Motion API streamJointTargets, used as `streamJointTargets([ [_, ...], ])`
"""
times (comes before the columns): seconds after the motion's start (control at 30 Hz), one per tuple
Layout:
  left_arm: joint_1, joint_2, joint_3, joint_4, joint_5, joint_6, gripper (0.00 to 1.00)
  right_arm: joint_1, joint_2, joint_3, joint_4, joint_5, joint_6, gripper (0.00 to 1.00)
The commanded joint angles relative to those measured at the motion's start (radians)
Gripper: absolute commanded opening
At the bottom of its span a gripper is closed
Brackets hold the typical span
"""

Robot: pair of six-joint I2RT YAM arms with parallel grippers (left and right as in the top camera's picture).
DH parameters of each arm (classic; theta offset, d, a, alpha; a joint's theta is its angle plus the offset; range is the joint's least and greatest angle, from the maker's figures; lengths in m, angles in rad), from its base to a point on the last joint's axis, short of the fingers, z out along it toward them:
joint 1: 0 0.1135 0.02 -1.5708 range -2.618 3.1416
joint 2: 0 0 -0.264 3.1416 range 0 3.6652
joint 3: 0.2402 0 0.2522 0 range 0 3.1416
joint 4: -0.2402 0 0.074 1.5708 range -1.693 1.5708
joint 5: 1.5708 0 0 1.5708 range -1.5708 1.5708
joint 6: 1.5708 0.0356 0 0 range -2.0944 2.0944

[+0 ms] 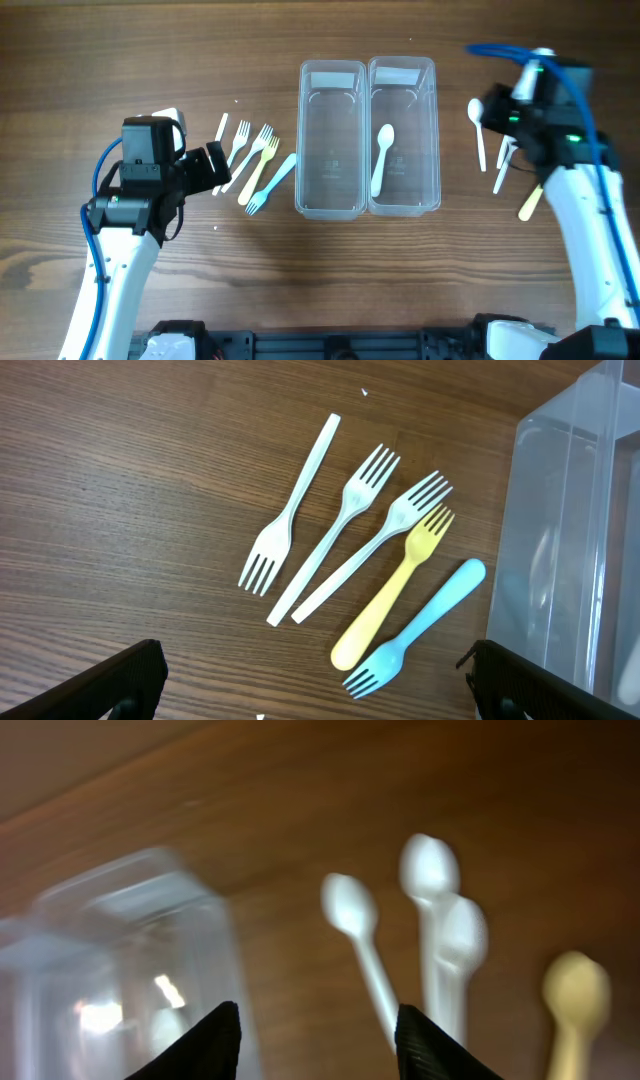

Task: Pack container
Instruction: 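Carry the white spoon into the right container and release it, then grasp the yellow spoon with the right gripper and drop it in the right container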

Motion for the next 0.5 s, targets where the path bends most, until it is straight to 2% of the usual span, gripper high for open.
streamJointTargets([
  [0.0, 0.006, 0.002, 0.019, 0.0, -0.01, 0.016, 1.0, -0.143, 0.057, -0.021, -0.053, 0.043, 0.063, 0.49],
  [0.17, 0.006, 0.002, 0.019, 0.0, -0.01, 0.016, 1.0, -0.267, 0.202, -0.065, -0.058, 0.039, 0.092, 0.49],
  [0.47, 0.006, 0.002, 0.019, 0.0, -0.01, 0.016, 1.0, -0.321, 0.413, -0.065, -0.032, 0.058, 0.091, 0.48],
])
